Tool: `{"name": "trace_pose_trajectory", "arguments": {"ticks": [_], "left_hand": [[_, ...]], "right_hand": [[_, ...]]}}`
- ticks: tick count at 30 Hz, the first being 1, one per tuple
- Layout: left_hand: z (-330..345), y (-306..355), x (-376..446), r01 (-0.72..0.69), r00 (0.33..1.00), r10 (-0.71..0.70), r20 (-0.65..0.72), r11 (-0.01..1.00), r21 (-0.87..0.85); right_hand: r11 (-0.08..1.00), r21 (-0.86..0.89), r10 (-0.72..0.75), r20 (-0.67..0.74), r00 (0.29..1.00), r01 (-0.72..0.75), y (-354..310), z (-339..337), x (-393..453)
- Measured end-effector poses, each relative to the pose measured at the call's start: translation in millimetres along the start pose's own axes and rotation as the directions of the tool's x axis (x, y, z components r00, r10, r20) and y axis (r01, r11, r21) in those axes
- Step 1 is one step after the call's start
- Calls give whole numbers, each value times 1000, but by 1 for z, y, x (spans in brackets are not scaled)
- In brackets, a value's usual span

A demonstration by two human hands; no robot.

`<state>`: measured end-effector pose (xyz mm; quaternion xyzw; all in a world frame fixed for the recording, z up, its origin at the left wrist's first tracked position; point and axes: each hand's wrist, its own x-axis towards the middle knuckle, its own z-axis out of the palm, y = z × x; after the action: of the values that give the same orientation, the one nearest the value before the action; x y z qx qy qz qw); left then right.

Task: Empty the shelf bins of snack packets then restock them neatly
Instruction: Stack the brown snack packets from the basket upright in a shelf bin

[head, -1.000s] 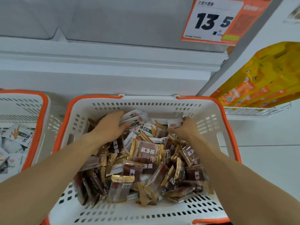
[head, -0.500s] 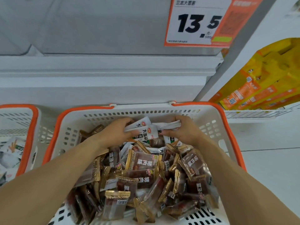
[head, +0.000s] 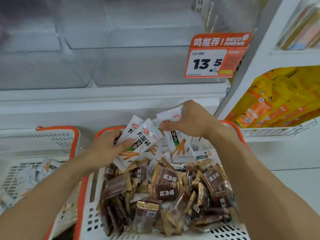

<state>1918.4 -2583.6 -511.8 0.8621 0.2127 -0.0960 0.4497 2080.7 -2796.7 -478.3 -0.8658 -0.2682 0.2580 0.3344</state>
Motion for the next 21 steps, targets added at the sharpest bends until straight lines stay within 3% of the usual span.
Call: {"name": "trace_pose_trajectory", "arguments": {"ticks": [3, 6, 9, 11, 12, 13, 15, 16, 18, 21], "left_hand": [[-35, -13, -41, 143, 989, -148, -8, 966, -215], [-75, -48, -80, 239, 915, -322, -245, 919, -313], [-112, -89, -118, 282, 727, -430, -536, 898, -338], [-130, -113, -142, 322, 605, -443, -662, 896, -305], [-135, -125, -150, 336, 589, -454, -668, 890, -308], [-139, -136, -156, 348, 610, -477, -632, 878, -328], [-138, -150, -163, 411, 672, -544, -503, 838, -358], [-135, -154, -165, 456, 690, -562, -456, 827, -329], [-127, -160, -162, 494, 706, -548, -448, 835, -243], [-106, -147, -151, 401, 777, -426, -464, 903, -157]], "right_hand": [[998, 63, -4, -106, 994, 11, -52, 34, -8], [930, 364, -6, -112, 994, 47, -98, 91, -15], [713, 695, 18, 115, 993, -94, -145, 155, -20], [575, 791, -82, 310, 947, -209, -173, 191, -25], [593, 765, -136, 401, 906, -250, -183, 207, -26], [682, 692, -167, 464, 870, -239, -189, 218, -28], [919, 393, -181, 488, 854, -30, -189, 227, -31], [971, 220, -187, 453, 871, 94, -183, 225, -32], [973, 32, -222, 376, 899, 227, -158, 212, -29], [987, -95, -98, 260, 961, 127, -103, 182, -21]]}}
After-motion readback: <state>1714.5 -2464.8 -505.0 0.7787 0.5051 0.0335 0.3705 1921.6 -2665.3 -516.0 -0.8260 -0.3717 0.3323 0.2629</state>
